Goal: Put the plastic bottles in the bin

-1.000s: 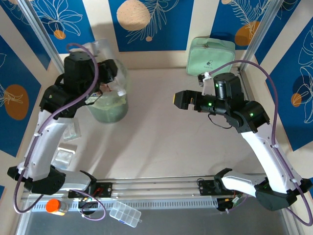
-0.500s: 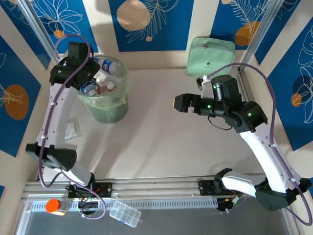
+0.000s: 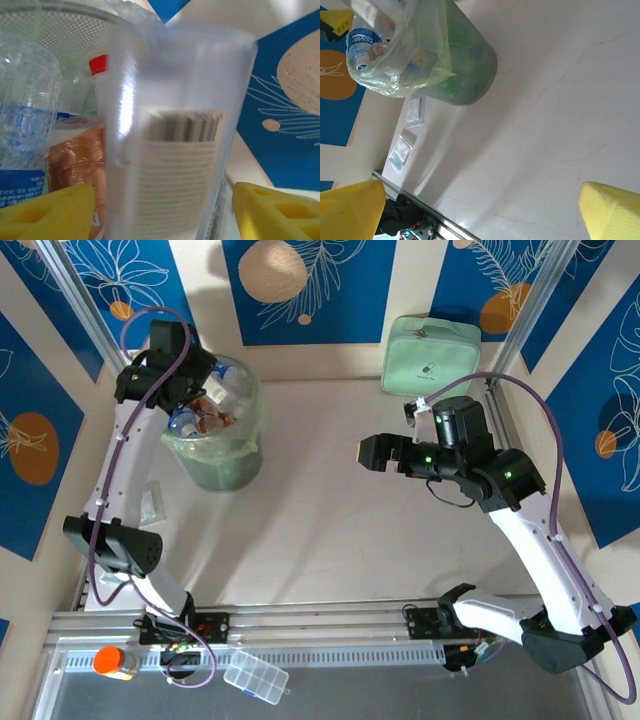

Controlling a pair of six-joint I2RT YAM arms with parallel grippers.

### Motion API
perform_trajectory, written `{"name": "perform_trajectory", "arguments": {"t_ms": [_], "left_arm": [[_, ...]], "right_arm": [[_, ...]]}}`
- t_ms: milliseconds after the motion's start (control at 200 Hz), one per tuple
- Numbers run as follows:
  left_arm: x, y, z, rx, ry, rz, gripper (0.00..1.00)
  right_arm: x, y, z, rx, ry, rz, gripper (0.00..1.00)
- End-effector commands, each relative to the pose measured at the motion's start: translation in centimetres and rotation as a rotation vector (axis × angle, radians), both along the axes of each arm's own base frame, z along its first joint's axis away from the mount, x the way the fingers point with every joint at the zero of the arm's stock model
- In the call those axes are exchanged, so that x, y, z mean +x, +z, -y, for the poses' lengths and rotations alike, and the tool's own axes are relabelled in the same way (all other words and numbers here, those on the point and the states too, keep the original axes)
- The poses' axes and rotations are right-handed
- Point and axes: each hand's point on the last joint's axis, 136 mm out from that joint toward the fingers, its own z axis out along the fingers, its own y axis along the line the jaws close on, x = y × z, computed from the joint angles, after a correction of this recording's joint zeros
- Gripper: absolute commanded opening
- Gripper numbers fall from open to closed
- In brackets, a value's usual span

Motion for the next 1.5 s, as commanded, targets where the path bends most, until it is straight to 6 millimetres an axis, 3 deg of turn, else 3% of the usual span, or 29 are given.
{"name": "perform_trajectory", "arguments": {"t_ms": [0, 145, 260, 440, 590, 680, 850, 1055, 1125, 1205, 1330, 1410, 1496], "left_arm": [[-1.4, 0.7, -0.3, -0.032, 0.006, 0.022, 0.75], [-2.7, 1.0, -1.3, 0.011, 0.023, 0.031, 0.76], [-2.2, 2.5, -2.0, 0.119, -0.004, 0.064, 0.7], [0.5, 4.5, -1.0, 0.232, -0.092, 0.104, 0.64], [3.3, 5.4, 0.9, 0.286, -0.21, 0.165, 0.56], [4.4, 4.5, 1.7, 0.289, -0.252, 0.162, 0.55], [5.6, 0.9, 3.2, 0.26, -0.327, 0.099, 0.54], [4.6, -2.1, 2.6, 0.263, -0.313, 0.007, 0.54], [4.3, -2.2, 2.8, 0.256, -0.323, 0.01, 0.55], [4.3, -1.1, 3.2, 0.244, -0.344, 0.046, 0.59], [3.7, 3.0, 3.8, 0.257, -0.387, 0.158, 0.75], [2.9, 5.7, 4.9, 0.261, -0.451, 0.24, 1.0], [1.2, 7.8, 7.7, 0.296, -0.589, 0.321, 0.99]], "right_arm": [[-0.1, -0.2, 0.2, -0.007, 0.002, -0.004, 0.99], [0.1, -0.3, 0.4, -0.013, -0.011, -0.007, 0.99], [0.2, -0.7, 0.5, -0.013, -0.019, -0.02, 0.99], [0.5, -1.2, 0.4, -0.02, -0.023, -0.038, 0.99], [0.6, -1.1, 0.3, -0.019, -0.021, -0.045, 0.99], [0.6, -1.2, 0.3, -0.021, -0.023, -0.049, 0.99], [0.7, -1.5, 0.3, -0.024, -0.022, -0.056, 0.99], [0.7, -1.3, 0.2, -0.024, -0.02, -0.052, 0.99], [0.9, -1.3, 0.2, -0.026, -0.02, -0.047, 0.99], [1.1, -0.9, 0.3, -0.029, -0.028, -0.033, 0.99], [1.8, 0.4, 1.0, -0.066, -0.054, 0.037, 0.99], [2.4, 1.7, 1.4, -0.111, -0.065, 0.107, 0.99], [2.6, 3.5, 1.5, -0.157, -0.043, 0.19, 0.99]]}}
